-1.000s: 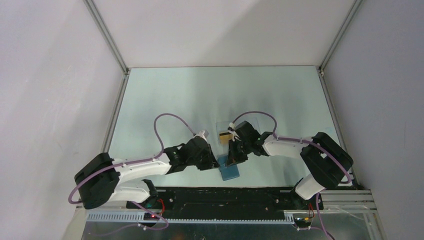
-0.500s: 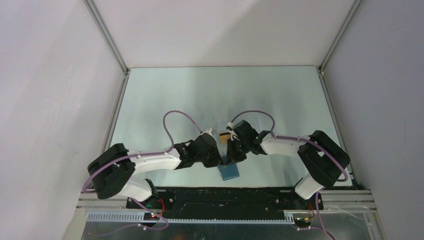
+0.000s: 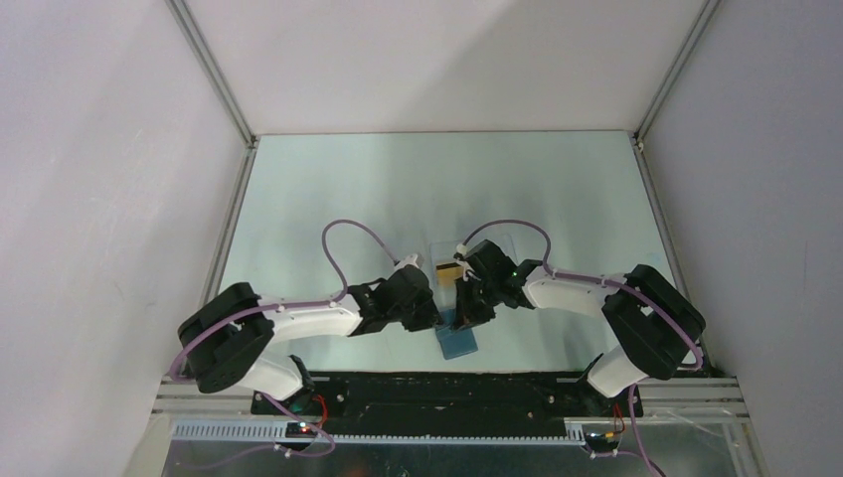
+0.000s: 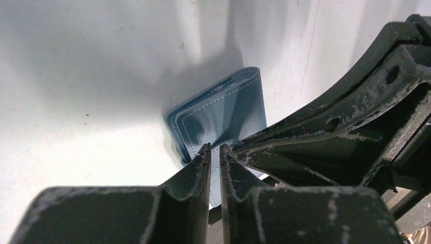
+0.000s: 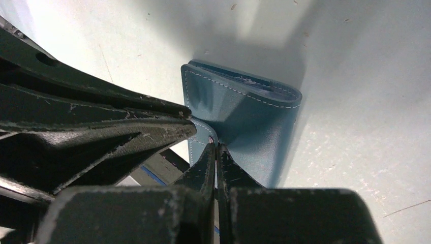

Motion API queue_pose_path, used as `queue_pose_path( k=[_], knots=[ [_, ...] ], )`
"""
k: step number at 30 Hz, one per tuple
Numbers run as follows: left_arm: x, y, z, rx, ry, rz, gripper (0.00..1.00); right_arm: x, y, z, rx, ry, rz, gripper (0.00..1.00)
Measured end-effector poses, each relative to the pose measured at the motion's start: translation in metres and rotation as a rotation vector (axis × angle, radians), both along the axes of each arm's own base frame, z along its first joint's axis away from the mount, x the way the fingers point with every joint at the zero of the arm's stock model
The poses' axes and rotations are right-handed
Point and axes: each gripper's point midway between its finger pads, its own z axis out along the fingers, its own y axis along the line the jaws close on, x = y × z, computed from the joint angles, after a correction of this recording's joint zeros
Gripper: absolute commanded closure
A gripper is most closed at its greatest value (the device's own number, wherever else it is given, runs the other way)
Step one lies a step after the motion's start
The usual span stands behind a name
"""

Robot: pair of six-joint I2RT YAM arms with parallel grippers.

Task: Put the credit cards into the card holder
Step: Close the card holder at the center of the board.

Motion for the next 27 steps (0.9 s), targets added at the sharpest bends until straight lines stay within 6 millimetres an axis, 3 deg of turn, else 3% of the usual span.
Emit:
queue_pose_path(
  k=[10,27],
  knots=[
    [0.009,0.006,-0.011,0.028,0.008,0.034,0.95,-0.002,0.0,-0.002,0.002,0.016,0.005,1.0],
    [0.012,-0.003,-0.012,0.028,0.025,0.028,1.0,-0.003,0.005,-0.006,0.019,0.04,0.011,1.0]
  ],
)
